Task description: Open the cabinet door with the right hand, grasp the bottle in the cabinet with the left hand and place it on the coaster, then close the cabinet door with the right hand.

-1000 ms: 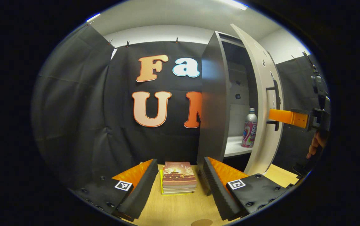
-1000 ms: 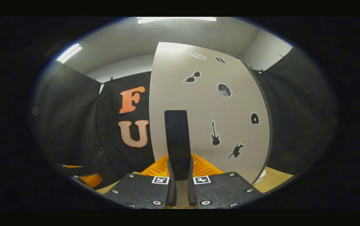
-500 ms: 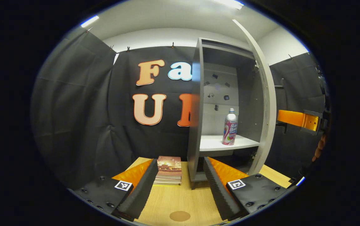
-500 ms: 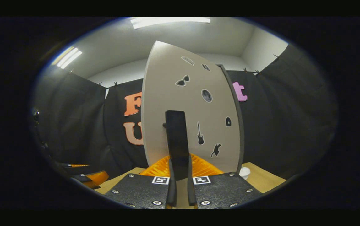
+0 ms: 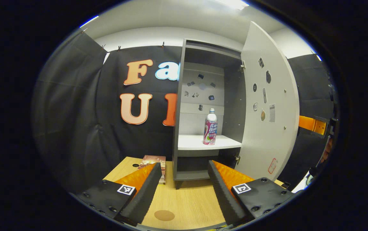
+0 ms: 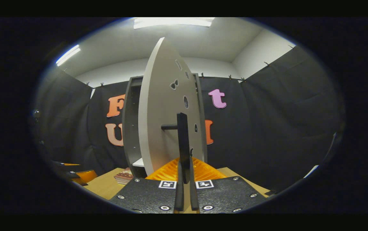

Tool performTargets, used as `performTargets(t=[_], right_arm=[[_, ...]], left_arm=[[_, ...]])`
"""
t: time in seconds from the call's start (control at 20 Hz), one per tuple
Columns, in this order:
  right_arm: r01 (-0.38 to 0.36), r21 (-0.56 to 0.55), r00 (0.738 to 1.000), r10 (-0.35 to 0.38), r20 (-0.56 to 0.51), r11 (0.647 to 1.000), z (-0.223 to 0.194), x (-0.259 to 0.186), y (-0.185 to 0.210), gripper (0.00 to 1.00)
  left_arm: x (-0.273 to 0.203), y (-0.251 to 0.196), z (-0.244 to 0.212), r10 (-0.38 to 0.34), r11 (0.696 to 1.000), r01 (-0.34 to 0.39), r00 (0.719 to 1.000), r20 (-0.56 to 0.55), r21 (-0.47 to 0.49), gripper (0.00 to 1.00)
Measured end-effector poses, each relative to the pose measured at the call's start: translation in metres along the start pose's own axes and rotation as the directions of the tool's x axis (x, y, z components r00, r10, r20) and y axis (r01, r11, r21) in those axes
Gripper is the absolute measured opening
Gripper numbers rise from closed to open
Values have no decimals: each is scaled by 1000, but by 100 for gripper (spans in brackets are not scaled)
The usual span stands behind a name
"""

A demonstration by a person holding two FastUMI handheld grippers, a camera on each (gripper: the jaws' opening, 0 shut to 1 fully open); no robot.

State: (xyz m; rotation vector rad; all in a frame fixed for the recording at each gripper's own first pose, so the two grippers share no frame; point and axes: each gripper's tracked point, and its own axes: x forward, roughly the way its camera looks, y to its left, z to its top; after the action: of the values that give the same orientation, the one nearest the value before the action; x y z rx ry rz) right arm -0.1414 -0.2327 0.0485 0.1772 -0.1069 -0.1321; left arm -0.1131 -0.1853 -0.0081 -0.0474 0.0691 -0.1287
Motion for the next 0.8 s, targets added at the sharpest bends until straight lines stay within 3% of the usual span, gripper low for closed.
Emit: performTargets(t=[0.05,0.1,0.25,0.45,0.55,0.8], right_arm=[[5,5,1000,-5,0,1000,2,-1,-8,3],[12,20,1000,-12,-1,1000,1,-2,-17,7],[29,56,1000,-29,11,998,6,0,-41,3],[72,-45,997,-71,39,996,11,2,-67,12],[99,-95,995,-95,42,991,13,1,-80,0],[106,-78,994,-104,29,991,14,-8,-83,4]], left_arm=[[2,-2,2,-5,1000,5,1000,3,-1,94],[4,-5,-1,-13,1000,13,1000,0,-2,95],[6,-9,3,-37,999,37,999,1,14,95],[10,-9,5,-56,998,56,998,5,20,95],[11,-8,4,-66,998,66,998,4,18,95],[17,-13,1,-106,994,106,994,-2,4,95]])
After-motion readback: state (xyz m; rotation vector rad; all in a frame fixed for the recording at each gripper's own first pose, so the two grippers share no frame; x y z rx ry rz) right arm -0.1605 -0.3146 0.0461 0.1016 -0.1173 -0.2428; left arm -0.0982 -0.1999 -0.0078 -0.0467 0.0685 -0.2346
